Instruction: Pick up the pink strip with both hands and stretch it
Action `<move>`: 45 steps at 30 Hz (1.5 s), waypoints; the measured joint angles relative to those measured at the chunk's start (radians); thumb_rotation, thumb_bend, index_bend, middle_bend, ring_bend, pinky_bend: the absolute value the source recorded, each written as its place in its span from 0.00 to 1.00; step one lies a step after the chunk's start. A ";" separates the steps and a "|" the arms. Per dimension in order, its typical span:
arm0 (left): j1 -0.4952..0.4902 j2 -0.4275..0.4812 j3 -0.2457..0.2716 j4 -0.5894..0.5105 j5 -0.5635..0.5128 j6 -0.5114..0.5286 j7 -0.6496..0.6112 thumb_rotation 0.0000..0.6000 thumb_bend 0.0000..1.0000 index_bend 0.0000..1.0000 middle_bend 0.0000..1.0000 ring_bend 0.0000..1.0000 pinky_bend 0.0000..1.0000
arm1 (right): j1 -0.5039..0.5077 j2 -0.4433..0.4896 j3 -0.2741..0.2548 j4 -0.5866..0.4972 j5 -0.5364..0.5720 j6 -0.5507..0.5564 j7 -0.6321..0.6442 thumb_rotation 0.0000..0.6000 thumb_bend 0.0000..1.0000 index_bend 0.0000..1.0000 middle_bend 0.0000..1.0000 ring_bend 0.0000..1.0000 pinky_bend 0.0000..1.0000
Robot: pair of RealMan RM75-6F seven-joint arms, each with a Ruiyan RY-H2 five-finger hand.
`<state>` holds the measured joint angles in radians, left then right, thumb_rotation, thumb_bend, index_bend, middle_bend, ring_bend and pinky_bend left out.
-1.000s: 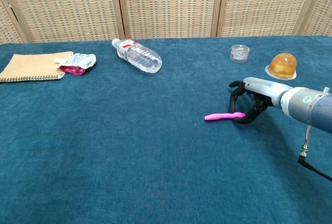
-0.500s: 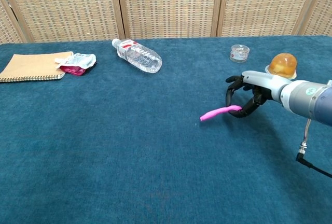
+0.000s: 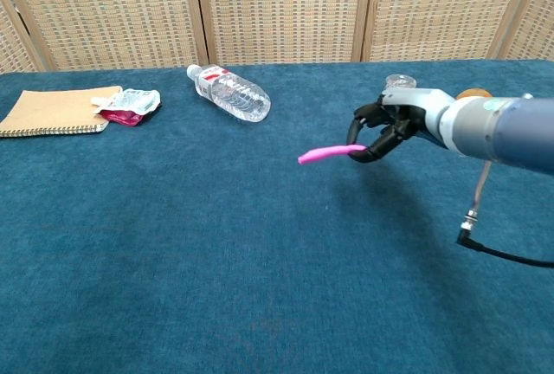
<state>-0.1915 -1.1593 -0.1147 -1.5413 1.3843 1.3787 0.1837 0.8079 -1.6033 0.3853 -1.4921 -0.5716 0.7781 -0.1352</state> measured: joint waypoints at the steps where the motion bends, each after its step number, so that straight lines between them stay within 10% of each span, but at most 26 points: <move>1: -0.005 0.002 -0.002 0.001 0.006 -0.002 -0.003 1.00 0.00 0.00 0.00 0.00 0.00 | 0.010 0.000 0.007 -0.004 0.025 -0.001 -0.003 1.00 0.66 0.67 0.06 0.00 0.00; 18: -0.150 -0.011 -0.060 0.059 0.058 -0.090 -0.041 1.00 0.00 0.00 0.00 0.00 0.00 | 0.306 -0.138 0.162 0.100 0.463 -0.036 -0.024 1.00 0.65 0.68 0.06 0.00 0.00; 45: -0.405 -0.382 -0.085 0.290 0.139 -0.183 -0.151 1.00 0.20 0.34 0.00 0.00 0.00 | 0.295 -0.163 0.176 0.069 0.398 -0.022 0.109 1.00 0.65 0.70 0.07 0.00 0.00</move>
<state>-0.5960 -1.5418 -0.1993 -1.2511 1.5235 1.1952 0.0332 1.1033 -1.7659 0.5616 -1.4228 -0.1735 0.7560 -0.0267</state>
